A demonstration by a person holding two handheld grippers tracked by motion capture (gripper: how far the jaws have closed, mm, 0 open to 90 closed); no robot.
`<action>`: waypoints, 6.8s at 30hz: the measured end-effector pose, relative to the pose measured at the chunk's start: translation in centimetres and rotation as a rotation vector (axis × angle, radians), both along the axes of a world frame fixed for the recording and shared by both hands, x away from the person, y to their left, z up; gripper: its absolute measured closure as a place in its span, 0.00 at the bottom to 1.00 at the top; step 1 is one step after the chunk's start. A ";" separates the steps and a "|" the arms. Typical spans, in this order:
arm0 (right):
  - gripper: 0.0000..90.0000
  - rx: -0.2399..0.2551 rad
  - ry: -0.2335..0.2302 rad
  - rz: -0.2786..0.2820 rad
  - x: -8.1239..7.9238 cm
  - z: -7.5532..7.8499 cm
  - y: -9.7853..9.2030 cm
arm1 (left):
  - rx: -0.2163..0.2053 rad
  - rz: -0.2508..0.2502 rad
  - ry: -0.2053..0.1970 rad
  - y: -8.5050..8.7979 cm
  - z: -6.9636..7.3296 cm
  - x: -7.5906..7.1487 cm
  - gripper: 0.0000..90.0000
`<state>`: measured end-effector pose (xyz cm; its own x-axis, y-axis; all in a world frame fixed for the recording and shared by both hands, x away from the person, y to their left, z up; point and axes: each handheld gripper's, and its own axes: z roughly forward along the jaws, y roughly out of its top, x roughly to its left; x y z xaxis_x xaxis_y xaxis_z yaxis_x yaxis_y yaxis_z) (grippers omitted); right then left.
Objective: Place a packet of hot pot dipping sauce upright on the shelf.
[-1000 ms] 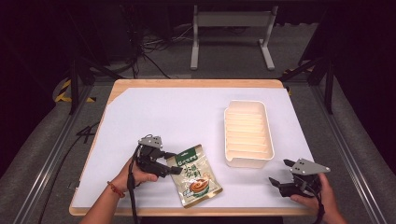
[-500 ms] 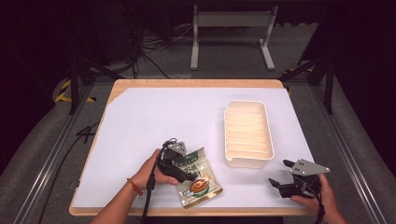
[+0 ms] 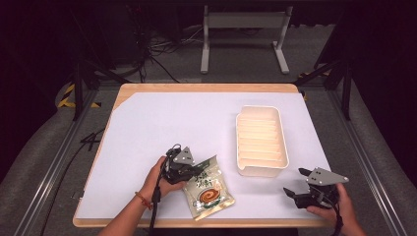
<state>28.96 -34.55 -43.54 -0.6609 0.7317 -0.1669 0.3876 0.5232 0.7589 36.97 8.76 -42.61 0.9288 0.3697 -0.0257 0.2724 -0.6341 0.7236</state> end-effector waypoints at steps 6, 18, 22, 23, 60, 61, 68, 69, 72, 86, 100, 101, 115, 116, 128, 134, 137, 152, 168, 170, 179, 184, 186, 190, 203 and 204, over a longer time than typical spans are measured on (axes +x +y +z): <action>0.16 0.014 0.002 0.002 0.0 0.0 -0.1 | -0.080 0.038 -0.121 0.6 2.4 -0.8 0.99; 0.16 0.015 0.001 -0.002 0.0 0.0 -0.2 | -0.153 0.052 -0.272 0.6 6.5 -1.4 0.99; 0.16 0.016 0.001 -0.004 0.1 0.0 -0.2 | -0.141 0.053 -0.291 0.0 7.2 -1.2 1.00; 0.16 0.016 0.001 -0.003 0.1 0.0 -0.2 | -0.132 0.058 -0.299 -0.2 7.4 -1.1 1.00; 0.16 0.016 0.003 -0.001 0.0 0.0 -0.2 | -0.300 -0.099 -0.383 -7.7 13.4 1.3 1.00; 0.16 0.017 0.005 -0.001 0.1 0.0 -0.2 | -0.307 -0.112 -0.377 -8.0 13.3 1.4 1.00; 0.16 0.009 0.006 0.003 0.1 -0.1 -0.1 | -0.328 -0.138 -0.367 -9.9 12.8 1.6 1.00; 0.16 0.008 0.009 0.004 0.1 -0.1 -0.1 | -0.328 -0.148 -0.363 -10.5 12.7 1.8 1.00; 0.16 0.007 0.014 0.003 0.1 -0.2 -0.1 | -0.320 -0.167 -0.358 -11.4 12.5 2.1 1.00; 0.16 0.005 0.019 0.005 0.1 -0.3 -0.1 | -0.278 -0.234 -0.379 -14.9 12.7 3.7 1.00; 0.16 0.002 0.021 0.013 0.1 -0.3 0.0 | -0.292 -0.303 -0.382 -17.0 13.1 4.7 0.99; 0.16 0.002 0.021 0.014 0.1 -0.3 0.0 | -0.289 -0.326 -0.371 -17.3 12.8 4.8 0.99; 0.16 0.000 0.021 0.016 0.0 -0.3 0.0 | -0.269 -0.370 -0.318 -18.7 10.6 5.0 0.98; 0.16 0.001 0.020 0.019 0.1 -0.3 0.0 | -0.260 -0.370 -0.317 -18.8 10.3 5.0 0.98; 0.16 -0.002 0.021 0.016 0.1 -0.4 0.1 | -0.269 -0.341 -0.289 -17.7 9.2 5.2 0.98; 0.16 -0.003 0.021 0.017 0.0 -0.4 0.2 | -0.251 -0.325 -0.290 -17.5 8.6 5.2 0.98; 0.16 -0.003 0.022 0.018 0.1 -0.4 0.2 | -0.235 -0.314 -0.291 -17.4 8.3 5.3 0.96; 0.16 -0.006 0.022 0.023 0.1 -0.4 0.3 | -0.210 -0.282 -0.271 -15.6 6.6 5.4 0.92; 0.16 -0.010 0.025 0.026 0.1 -0.4 0.4 | -0.205 -0.253 -0.242 -13.7 4.7 5.3 0.90; 0.16 -0.011 0.025 0.026 0.1 -0.4 0.4 | -0.201 -0.247 -0.247 -13.7 4.7 5.3 0.86; 0.16 0.001 0.018 0.029 -0.1 -0.2 0.5 | -0.234 -0.188 -0.270 -12.5 5.1 4.9 0.76; 0.16 -0.005 0.007 0.033 -0.2 0.0 0.6 | -0.235 -0.157 -0.299 -11.8 5.6 4.6 0.69; 0.16 -0.003 0.007 0.031 -0.2 0.0 0.6 | -0.231 -0.128 -0.312 -11.5 5.7 4.4 0.55; 0.16 -0.010 -0.002 0.033 -0.4 0.1 0.8 | -0.214 -0.085 -0.332 -10.7 6.0 4.1 0.47; 0.16 -0.012 -0.002 0.029 -0.4 0.1 0.8 | -0.155 -0.004 -0.300 -8.6 5.9 3.5 0.19; 0.16 -0.012 -0.002 0.029 -0.4 0.2 0.8 | -0.149 0.005 -0.299 -8.5 5.8 3.4 0.18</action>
